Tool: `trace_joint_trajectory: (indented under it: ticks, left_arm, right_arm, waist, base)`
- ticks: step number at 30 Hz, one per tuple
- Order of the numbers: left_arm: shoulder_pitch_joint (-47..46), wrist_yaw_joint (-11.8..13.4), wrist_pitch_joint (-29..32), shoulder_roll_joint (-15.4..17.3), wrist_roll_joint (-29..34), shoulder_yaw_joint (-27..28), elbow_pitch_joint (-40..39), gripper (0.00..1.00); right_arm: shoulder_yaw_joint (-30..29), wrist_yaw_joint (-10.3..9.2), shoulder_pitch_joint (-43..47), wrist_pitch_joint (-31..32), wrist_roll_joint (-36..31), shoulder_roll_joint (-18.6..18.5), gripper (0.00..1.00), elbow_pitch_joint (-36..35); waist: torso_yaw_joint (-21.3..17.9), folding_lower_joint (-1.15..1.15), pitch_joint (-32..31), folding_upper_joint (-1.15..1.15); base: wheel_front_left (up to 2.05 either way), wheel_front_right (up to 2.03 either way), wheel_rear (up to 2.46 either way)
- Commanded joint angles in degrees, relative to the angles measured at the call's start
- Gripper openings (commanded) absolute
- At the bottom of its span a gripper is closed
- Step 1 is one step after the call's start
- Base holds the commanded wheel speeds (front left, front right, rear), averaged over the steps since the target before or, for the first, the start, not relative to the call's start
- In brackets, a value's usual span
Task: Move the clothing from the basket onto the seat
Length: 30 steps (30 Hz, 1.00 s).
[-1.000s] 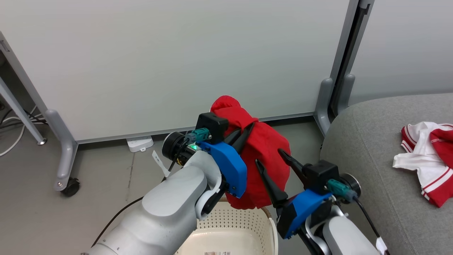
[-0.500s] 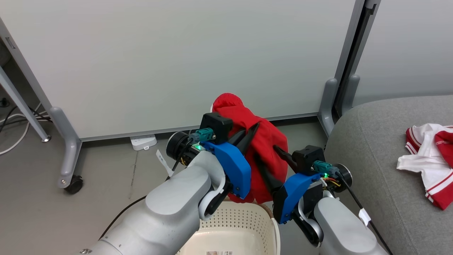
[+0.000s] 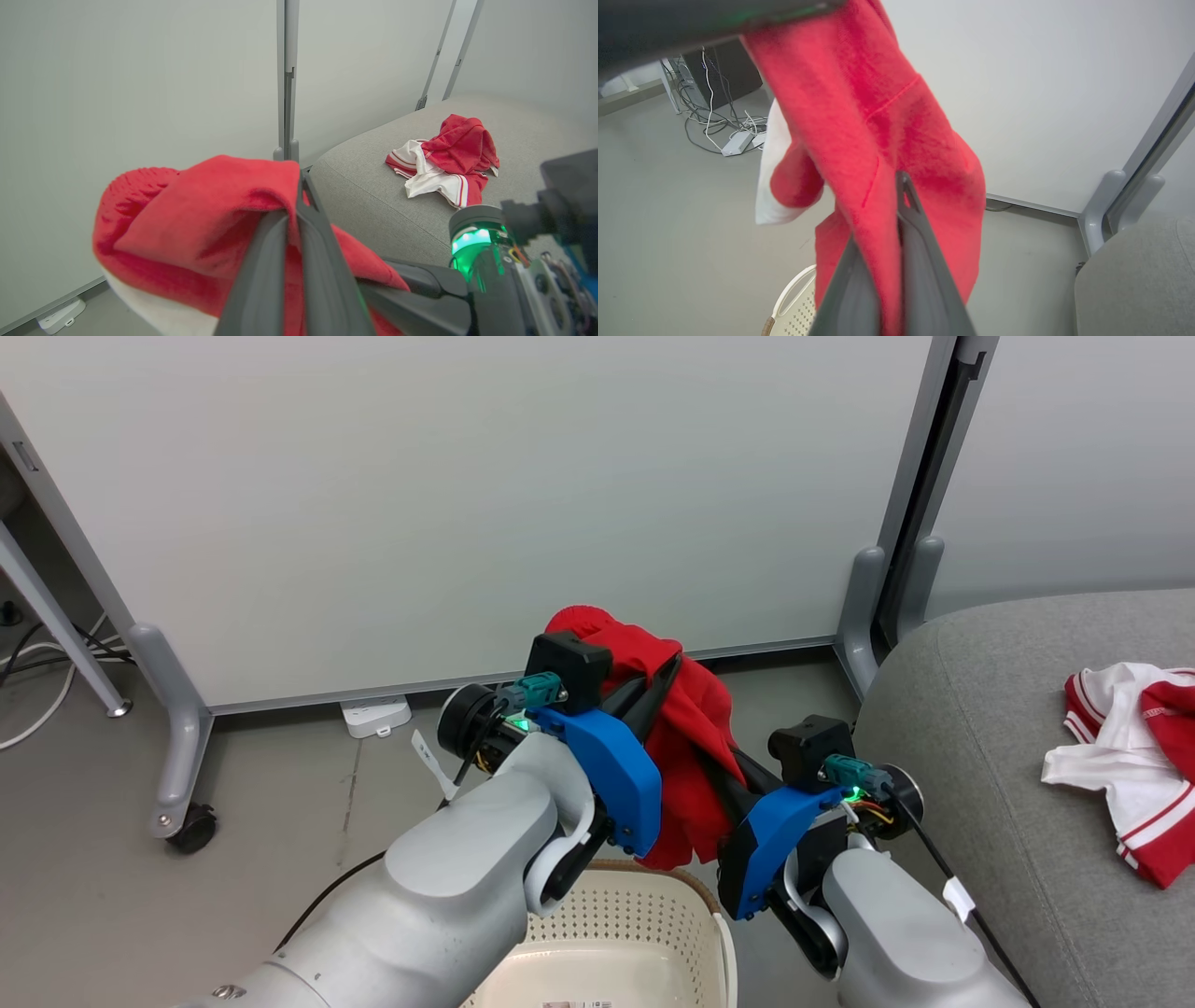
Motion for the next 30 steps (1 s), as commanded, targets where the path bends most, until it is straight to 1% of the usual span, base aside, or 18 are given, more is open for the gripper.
trace_joint_trajectory:
  ticks: [1,3,4,6,7,13,17,18,22,26,27,30]
  left_arm:
    - [-0.9,0.2,-0.6,0.1,-0.4,-0.1,0.2,0.00]
    - [-1.0,0.3,-0.7,0.1,-0.7,-0.4,0.3,0.00]
    - [-1.0,0.2,-0.8,0.1,-1.0,-0.5,0.4,0.15]
    - [-1.1,-0.4,-1.3,0.1,-1.1,-0.7,0.3,0.85]
    - [-1.0,-0.5,-1.6,0.1,-1.2,-0.8,0.3,1.00]
    - [2.0,-1.4,-4.0,0.1,0.0,0.4,0.2,1.00]
    - [3.9,-1.7,-4.5,0.8,1.8,1.8,-0.9,1.00]
    - [4.5,-1.6,-4.6,1.3,3.0,3.0,-2.2,1.00]
    - [10.6,-1.1,-4.5,3.9,8.6,8.6,-8.2,1.00]
    - [17.6,-1.0,-4.5,7.6,14.5,14.2,-14.7,1.00]
    - [20.7,-0.9,-4.5,9.4,17.5,16.5,-17.6,1.00]
    - [25.3,-0.7,-4.5,11.2,21.2,20.2,-21.6,1.00]
  right_arm:
    - [0.3,-0.06,-0.8,-0.4,0.6,-0.1,0.00,0.6]
    - [0.6,-0.06,-1.0,-0.7,0.7,-0.1,0.00,1.1]
    - [0.7,-0.06,-1.1,-0.8,0.7,-0.1,0.00,1.3]
    - [0.8,-0.06,-1.4,-1.1,0.8,-0.1,0.00,1.7]
    - [0.8,-0.06,-1.6,-1.3,0.8,-0.1,0.00,1.8]
    - [-0.8,-0.06,-2.6,-2.5,0.2,-0.1,0.00,2.4]
    - [-2.2,-0.06,-2.7,-3.1,-0.5,-0.1,0.00,2.8]
    - [-2.8,-0.06,-2.7,-3.3,-0.8,-0.1,0.00,2.9]
    - [-4.7,-0.05,-2.5,-3.8,-2.0,-0.1,0.00,3.0]
    - [-5.5,-0.05,-2.2,-3.8,-2.7,-0.1,0.00,2.7]
    - [-6.3,-0.06,-1.9,-3.9,-3.1,-0.1,0.00,2.6]
    - [-7.3,-0.06,-1.4,-3.9,-3.6,-0.1,0.00,2.4]
  waist:
    - [-0.1,0.00,0.0,0.00]
    - [-0.1,0.00,0.0,0.00]
    - [-0.2,0.00,0.1,0.00]
    - [-0.2,0.00,0.1,0.00]
    - [-0.2,0.00,0.2,0.00]
    - [0.4,0.00,0.9,0.00]
    - [0.9,0.00,1.3,0.00]
    - [1.1,0.00,1.4,0.00]
    - [1.5,0.00,1.7,0.00]
    - [1.3,0.00,1.8,0.00]
    - [1.3,0.00,1.7,0.00]
    - [1.3,0.00,1.6,0.00]
  base:
    - [0.00,0.00,0.00]
    - [0.00,0.00,0.00]
    - [0.00,0.00,0.00]
    - [0.00,0.00,0.00]
    - [0.00,0.00,0.00]
    - [0.00,0.00,0.00]
    - [0.00,0.00,0.00]
    - [0.00,0.00,0.00]
    - [0.00,0.00,0.00]
    - [0.00,0.00,0.00]
    - [0.00,0.00,0.00]
    - [0.00,0.00,0.00]
